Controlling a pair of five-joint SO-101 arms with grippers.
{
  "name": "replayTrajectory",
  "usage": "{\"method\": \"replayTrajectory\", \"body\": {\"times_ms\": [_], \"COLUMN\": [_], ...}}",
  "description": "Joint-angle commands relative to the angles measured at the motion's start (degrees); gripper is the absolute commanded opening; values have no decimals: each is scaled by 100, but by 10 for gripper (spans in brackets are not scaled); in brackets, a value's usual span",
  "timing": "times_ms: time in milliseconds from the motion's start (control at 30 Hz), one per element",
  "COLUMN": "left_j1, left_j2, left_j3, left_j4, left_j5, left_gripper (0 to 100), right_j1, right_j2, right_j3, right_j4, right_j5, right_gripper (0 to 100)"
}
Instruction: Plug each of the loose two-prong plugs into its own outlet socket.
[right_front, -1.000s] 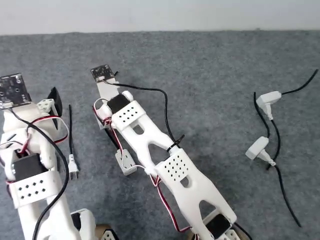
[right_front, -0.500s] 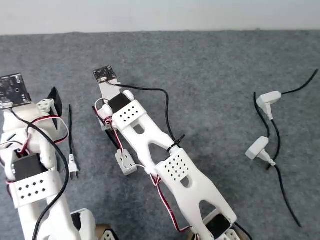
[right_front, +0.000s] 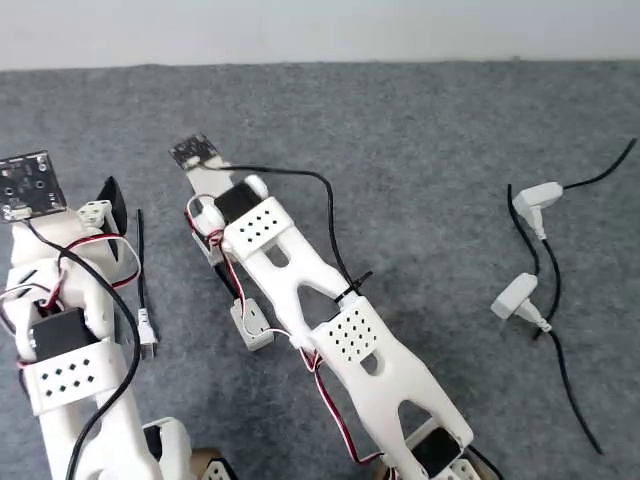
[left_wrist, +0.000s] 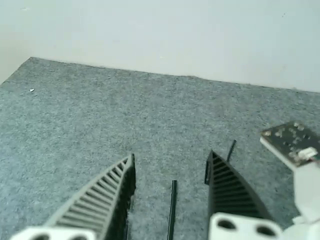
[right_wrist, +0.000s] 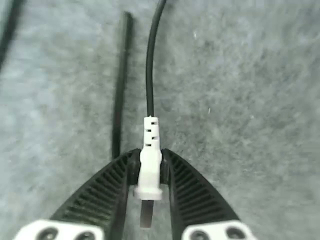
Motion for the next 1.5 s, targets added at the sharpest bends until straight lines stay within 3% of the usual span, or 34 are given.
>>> {"method": "replayTrajectory", "body": {"times_ms": [0, 200, 533, 800, 1067, 1233, 1467], "left_j1": [18, 404, 1011, 2303, 3771, 3886, 3859], "left_j2": [-149, -158, -651, -2884, -5503, -5495, -5565], "left_j3": [-101, -145, -620, -268, 813, 1033, 954], "left_j4": [-185, -343, 53, 721, 1152, 1187, 1196], "left_j5": [-18, -9, 0, -44, -299, -316, -422], "left_gripper": [228, 228, 228, 228, 228, 228, 228], "right_j1": [110, 127, 207, -22, -1191, -1692, -1675], "right_j2": [-716, -1516, -3582, -4664, -5771, -6167, -6387], "right_j3": [-1178, -1618, -1582, -1626, -1574, -862, -246], "right_j4": [505, 1042, 1051, 1059, 1341, 1341, 1332], "right_j5": [695, 1468, 1767, 2180, 2541, 2330, 2330], "right_gripper": [10, 10, 10, 10, 10, 10, 10]}}
